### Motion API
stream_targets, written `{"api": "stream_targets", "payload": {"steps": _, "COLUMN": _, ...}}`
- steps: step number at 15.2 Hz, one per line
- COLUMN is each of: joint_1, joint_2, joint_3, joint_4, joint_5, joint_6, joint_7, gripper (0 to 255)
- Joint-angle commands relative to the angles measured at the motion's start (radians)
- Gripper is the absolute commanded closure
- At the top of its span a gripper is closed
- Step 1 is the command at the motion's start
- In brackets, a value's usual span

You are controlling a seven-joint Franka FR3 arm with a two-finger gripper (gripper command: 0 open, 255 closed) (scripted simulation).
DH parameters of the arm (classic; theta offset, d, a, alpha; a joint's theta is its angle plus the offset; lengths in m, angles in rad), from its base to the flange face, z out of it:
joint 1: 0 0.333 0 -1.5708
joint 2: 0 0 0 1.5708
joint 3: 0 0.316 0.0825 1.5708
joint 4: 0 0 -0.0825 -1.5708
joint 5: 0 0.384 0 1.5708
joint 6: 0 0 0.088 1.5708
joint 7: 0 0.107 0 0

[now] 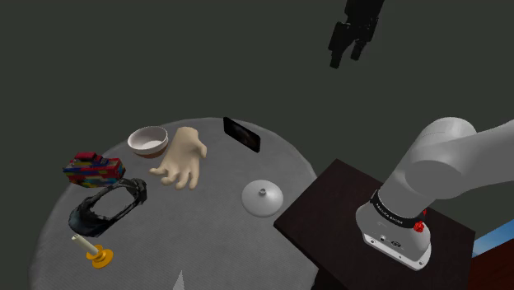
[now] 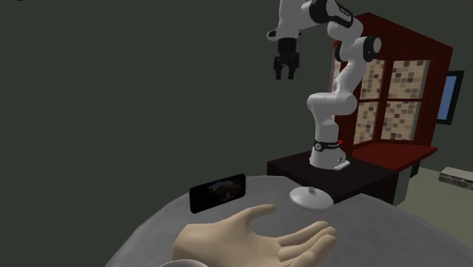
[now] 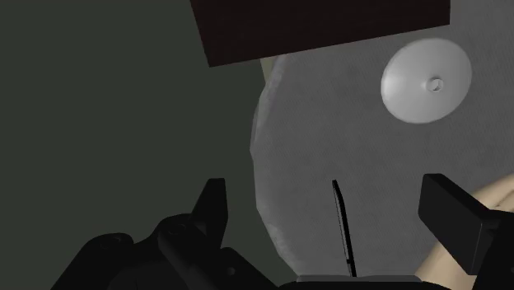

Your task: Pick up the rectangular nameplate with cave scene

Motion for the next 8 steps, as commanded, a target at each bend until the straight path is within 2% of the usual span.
{"api": "stream_targets", "payload": {"steps": 1, "joint_1": 0.000, "joint_2": 0.000, "joint_3": 0.000, "joint_4": 0.000, "joint_5": 0.000, "joint_6": 0.000, "joint_7": 0.000, "gripper": 0}}
{"api": "stream_targets", "payload": {"steps": 8, "joint_1": 0.018, "joint_2": 0.175, "joint_3": -0.005, "joint_4": -0.063, "joint_5": 0.003, "joint_6": 0.237, "joint_7": -0.010, "gripper": 0}}
